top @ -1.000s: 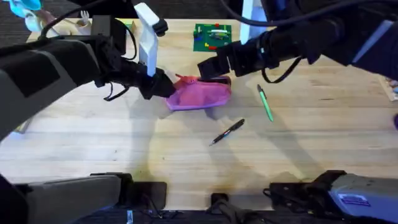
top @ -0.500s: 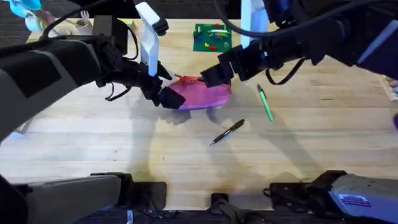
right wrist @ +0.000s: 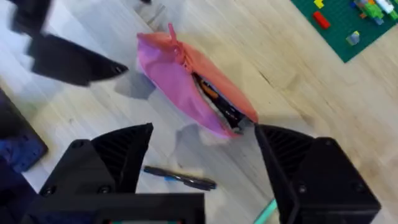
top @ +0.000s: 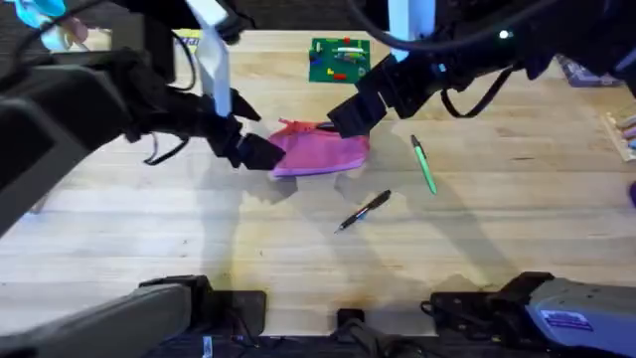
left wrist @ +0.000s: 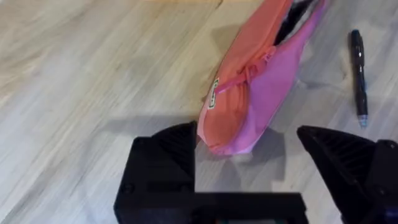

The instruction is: Unzip the bag, pick up the pens from the table one at a time and place them inside, then zip the bag closed.

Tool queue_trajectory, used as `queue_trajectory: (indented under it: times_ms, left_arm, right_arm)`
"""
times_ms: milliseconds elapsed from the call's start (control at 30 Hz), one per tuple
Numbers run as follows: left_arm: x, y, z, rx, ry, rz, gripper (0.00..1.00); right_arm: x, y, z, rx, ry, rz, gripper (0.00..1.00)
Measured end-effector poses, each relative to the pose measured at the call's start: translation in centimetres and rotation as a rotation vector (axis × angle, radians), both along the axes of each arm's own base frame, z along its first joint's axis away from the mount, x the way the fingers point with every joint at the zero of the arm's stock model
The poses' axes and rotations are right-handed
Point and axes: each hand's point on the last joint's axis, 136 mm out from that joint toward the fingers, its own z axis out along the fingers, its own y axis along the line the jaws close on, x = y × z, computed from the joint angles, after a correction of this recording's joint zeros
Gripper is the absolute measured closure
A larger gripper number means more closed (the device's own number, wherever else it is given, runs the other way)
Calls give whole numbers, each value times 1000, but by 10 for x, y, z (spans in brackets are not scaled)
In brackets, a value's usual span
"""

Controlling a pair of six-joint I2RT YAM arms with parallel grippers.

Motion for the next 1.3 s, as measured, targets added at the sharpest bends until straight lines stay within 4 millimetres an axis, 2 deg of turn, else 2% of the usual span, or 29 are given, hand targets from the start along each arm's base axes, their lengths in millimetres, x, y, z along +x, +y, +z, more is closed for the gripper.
queue_trajectory:
  times_ms: [167,333,433,700,1200,1233,1300]
  left_arm:
    - [-9,13,29,-1,-64,50,9]
    - [-18,28,46,0,-100,108,8]
    - [-23,33,59,8,-147,132,9]
    - [-24,33,58,6,-139,133,7]
    - [-24,33,58,6,-139,133,8]
    - [-24,33,58,6,-139,133,8]
    - [-24,33,58,6,-139,133,8]
  right_arm:
    - [-2,-1,-2,-39,-32,69,4]
    - [-1,-1,-1,-90,-105,182,4]
    - [-1,-1,-1,-179,-226,373,4]
    - [-2,-2,-2,-229,-281,477,4]
    - [-3,-2,-2,-239,-292,498,4]
    - [-3,-2,-2,-242,-294,502,37]
    - [-3,-2,-2,-241,-294,503,240]
